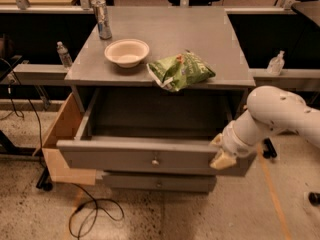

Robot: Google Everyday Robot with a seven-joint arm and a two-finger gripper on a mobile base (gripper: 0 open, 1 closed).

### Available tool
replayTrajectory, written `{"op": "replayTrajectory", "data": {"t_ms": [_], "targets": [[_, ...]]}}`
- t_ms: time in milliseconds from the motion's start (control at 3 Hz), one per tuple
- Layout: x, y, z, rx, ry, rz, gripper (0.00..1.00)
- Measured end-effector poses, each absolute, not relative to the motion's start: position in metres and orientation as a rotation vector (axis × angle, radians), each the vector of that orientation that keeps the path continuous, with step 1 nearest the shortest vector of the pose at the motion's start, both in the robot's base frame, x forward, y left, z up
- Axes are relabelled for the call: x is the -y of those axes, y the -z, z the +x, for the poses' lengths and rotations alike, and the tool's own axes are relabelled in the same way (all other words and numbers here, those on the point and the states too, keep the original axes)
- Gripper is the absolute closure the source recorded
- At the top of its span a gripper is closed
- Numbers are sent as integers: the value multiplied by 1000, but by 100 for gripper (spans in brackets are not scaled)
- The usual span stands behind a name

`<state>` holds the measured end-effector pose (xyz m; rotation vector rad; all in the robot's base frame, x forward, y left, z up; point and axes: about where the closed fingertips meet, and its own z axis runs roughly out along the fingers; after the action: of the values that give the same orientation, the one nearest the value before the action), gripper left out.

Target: Open top drawer

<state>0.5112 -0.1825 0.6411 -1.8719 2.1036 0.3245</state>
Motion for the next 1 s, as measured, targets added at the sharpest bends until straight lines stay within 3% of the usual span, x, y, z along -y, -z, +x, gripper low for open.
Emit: {"op": "replayTrajectory", "data": {"t_ms": [1000], "targets": [[180, -643, 477, -2128, -336, -1807, 100]]}}
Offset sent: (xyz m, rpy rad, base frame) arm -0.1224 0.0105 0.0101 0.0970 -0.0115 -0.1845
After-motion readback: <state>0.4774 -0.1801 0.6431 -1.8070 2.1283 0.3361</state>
